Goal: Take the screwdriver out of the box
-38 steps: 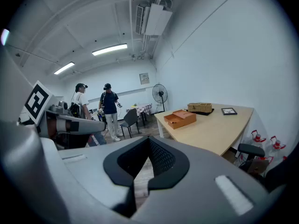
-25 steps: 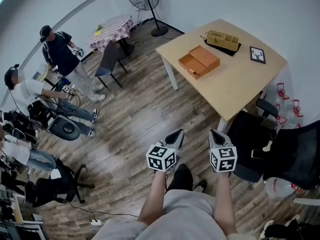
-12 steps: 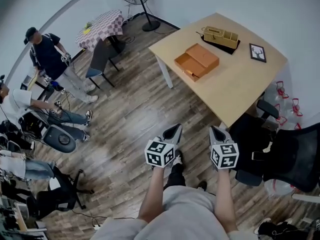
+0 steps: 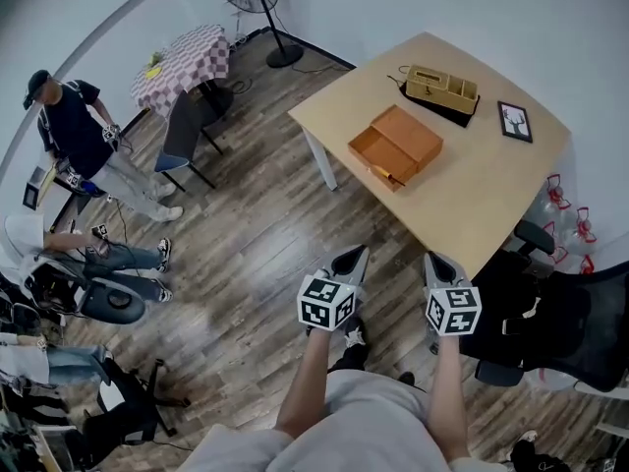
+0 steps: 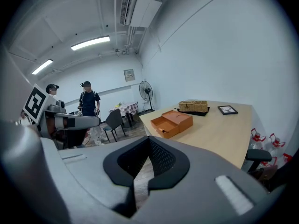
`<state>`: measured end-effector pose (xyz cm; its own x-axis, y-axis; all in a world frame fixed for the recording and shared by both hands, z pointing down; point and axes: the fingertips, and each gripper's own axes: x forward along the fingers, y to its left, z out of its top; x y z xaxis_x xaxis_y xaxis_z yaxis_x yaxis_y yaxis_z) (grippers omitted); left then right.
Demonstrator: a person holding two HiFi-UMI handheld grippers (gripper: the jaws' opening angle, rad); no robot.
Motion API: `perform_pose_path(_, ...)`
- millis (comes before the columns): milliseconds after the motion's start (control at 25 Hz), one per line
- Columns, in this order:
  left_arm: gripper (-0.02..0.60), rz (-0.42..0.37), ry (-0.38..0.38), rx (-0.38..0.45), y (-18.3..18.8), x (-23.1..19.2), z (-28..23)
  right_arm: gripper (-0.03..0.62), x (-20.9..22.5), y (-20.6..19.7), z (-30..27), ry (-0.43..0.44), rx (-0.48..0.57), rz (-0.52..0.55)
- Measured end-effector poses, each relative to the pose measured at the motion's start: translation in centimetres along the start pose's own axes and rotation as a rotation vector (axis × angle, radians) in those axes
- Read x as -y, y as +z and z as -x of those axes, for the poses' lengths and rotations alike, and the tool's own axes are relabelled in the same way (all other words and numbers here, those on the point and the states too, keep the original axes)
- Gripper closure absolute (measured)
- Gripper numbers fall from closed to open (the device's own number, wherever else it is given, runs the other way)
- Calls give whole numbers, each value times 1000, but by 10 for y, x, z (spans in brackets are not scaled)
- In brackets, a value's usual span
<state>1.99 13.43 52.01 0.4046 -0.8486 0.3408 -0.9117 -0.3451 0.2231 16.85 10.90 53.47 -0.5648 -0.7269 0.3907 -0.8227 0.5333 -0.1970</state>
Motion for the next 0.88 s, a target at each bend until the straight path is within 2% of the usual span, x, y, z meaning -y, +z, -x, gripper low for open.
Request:
perform_pose_path(400,528,-15,-71,-26,18,-80,-24,597,-15,24,-76,-41,-28,45)
perform_pose_path(600,528,-90,-98,-70,11,-113,-34,597,-15,35,-97,-44,-73,132)
perform_pose_path(880,528,-85,-112,-105,2,-139,-52,597,-10,44,-135,2,-145,184)
